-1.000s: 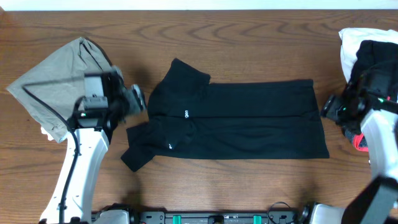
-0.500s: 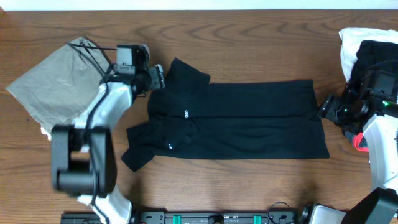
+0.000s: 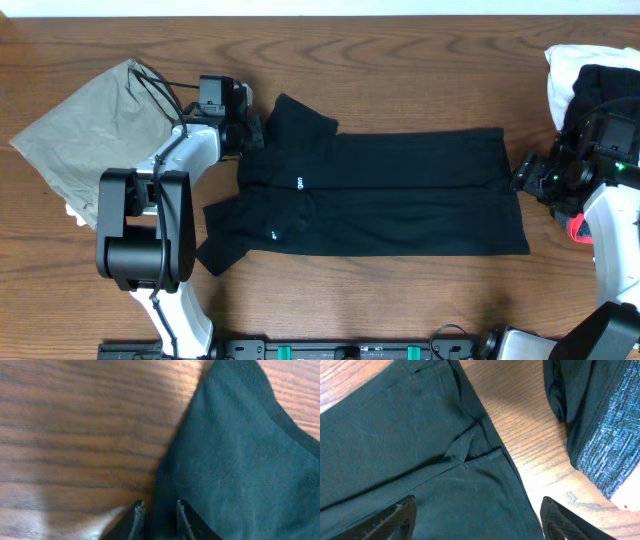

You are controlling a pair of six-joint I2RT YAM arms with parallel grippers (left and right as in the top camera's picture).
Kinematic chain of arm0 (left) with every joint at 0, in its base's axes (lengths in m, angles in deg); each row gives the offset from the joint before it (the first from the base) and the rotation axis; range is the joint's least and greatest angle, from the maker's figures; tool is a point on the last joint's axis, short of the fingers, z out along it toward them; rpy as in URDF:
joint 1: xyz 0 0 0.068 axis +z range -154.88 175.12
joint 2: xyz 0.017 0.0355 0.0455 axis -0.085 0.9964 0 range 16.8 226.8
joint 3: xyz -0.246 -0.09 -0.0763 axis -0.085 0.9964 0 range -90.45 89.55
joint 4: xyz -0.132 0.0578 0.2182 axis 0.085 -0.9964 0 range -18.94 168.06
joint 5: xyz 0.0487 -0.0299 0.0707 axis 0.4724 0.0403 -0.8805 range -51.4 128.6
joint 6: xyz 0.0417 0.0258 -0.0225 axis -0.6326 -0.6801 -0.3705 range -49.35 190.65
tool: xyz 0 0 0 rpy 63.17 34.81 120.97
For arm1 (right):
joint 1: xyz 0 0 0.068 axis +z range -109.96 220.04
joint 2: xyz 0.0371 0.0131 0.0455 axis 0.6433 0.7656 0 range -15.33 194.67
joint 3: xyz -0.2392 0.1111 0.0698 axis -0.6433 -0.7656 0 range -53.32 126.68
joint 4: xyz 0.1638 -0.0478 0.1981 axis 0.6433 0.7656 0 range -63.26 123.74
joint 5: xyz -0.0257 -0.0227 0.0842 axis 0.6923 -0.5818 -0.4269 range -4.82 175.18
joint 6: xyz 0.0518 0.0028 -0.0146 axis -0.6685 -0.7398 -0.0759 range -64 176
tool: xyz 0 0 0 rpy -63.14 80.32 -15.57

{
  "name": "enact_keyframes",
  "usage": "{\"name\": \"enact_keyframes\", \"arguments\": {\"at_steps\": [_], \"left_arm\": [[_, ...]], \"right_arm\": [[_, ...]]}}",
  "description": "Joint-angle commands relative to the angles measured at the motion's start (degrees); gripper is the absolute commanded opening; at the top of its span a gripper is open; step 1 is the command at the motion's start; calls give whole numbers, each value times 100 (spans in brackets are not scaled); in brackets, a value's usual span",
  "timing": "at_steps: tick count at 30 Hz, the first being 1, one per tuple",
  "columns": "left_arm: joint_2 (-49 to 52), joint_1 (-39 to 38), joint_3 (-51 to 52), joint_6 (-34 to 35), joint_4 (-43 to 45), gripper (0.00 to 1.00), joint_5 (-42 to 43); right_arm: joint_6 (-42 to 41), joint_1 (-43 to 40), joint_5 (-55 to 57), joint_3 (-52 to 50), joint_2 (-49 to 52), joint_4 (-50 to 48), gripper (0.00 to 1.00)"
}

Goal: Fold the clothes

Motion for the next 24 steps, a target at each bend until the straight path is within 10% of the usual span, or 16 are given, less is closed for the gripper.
{"name": "enact_keyframes", "arguments": {"at_steps": [1, 8, 24], "left_arm": [[96, 13, -103, -37, -138, 22, 140], [90, 17, -103, -39, -249, 6, 140], [-1080, 17, -103, 17, -1010, 6, 337]], "right_arm": [[107, 7, 2, 17, 22, 7, 77], [107, 7, 2, 17, 22, 0, 77], [581, 225, -737, 17, 883, -2114, 79]]}}
